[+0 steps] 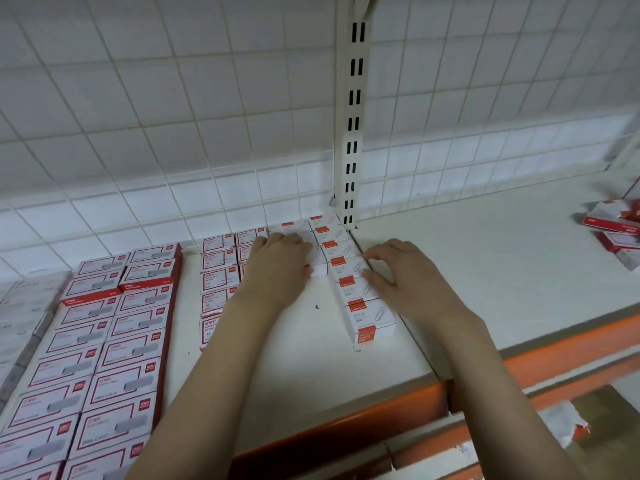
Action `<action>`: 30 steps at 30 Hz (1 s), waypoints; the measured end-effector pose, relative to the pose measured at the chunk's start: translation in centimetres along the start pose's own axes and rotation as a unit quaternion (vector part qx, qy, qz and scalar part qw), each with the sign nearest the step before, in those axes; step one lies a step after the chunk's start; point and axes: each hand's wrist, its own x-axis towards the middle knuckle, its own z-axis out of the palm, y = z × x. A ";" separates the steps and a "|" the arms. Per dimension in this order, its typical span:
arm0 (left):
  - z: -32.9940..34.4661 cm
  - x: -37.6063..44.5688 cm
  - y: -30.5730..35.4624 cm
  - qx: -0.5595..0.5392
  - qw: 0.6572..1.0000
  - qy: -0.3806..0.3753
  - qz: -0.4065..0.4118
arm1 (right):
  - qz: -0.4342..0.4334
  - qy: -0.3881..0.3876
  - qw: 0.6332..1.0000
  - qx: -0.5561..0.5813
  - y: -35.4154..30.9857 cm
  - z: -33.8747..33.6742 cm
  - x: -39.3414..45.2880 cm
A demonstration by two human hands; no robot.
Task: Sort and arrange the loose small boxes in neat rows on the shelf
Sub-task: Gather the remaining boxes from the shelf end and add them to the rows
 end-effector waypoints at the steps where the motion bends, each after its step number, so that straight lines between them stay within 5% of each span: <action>1: -0.7 -0.2 0.4 -0.016 1.000 0.008 0.001 | 0.004 0.005 1.000 -0.002 -0.1 -0.2 -0.2; 16: -1.2 0.7 15.0 -0.131 0.968 0.004 0.215 | 0.186 0.112 0.974 -0.065 7.9 -6.8 -10.7; 30: 0.7 8.0 34.8 -0.143 0.977 0.017 0.159 | 0.163 0.090 0.980 -0.064 27.4 -16.4 -13.3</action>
